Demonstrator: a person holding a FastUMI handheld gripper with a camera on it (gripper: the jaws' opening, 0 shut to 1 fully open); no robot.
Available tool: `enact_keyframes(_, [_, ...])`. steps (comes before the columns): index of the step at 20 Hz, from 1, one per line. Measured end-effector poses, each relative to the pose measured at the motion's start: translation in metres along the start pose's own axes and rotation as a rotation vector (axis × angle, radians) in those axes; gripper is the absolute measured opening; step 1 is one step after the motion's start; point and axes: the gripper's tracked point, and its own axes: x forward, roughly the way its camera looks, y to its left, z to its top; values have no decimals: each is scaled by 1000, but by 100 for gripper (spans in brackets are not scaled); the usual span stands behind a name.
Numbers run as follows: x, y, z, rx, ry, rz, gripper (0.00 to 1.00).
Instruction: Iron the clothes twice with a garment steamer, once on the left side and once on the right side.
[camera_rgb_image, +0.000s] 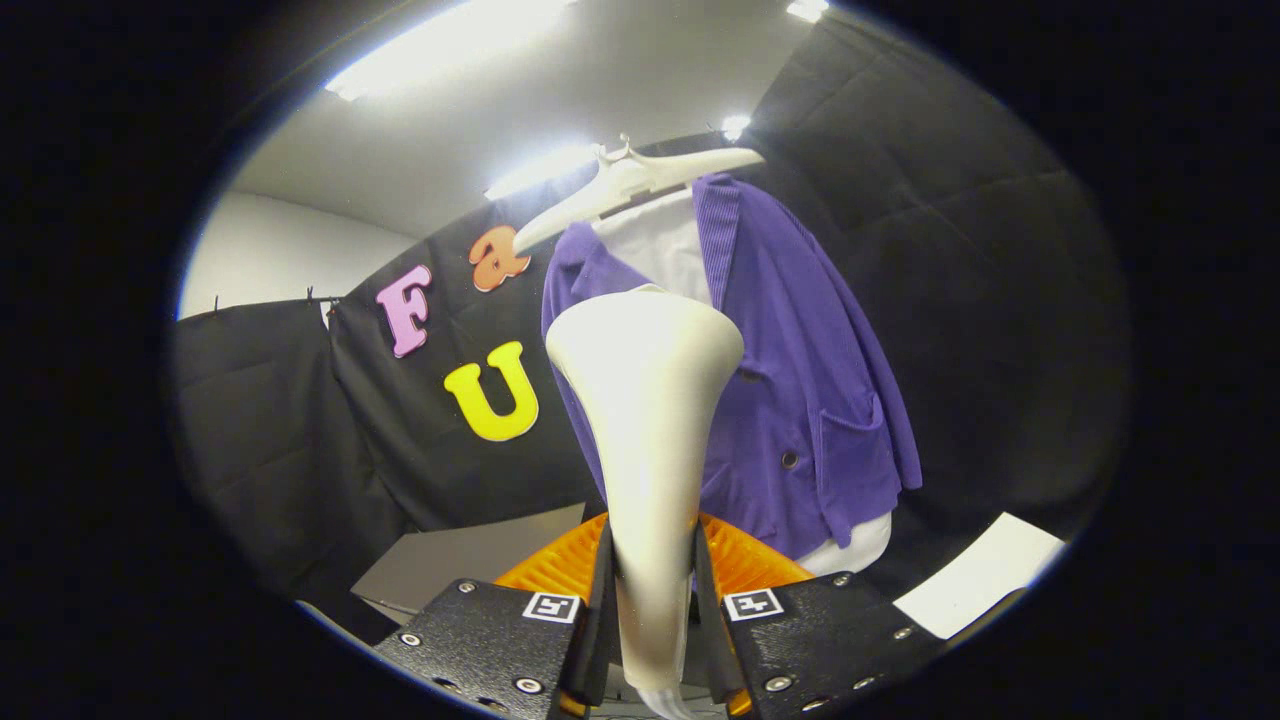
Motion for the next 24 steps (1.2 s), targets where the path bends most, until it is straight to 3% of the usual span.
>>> enact_keyframes(7, [32, -5, 108, 46, -207, 12, 38])
enact_keyframes(13, [88, -52, 145, 97, -281, -105, 38])
enact_keyframes(19, [150, -89, 125, 136, -221, -197, 38])
enact_keyframes(24, [164, -113, 84, 127, -157, -209, 39])
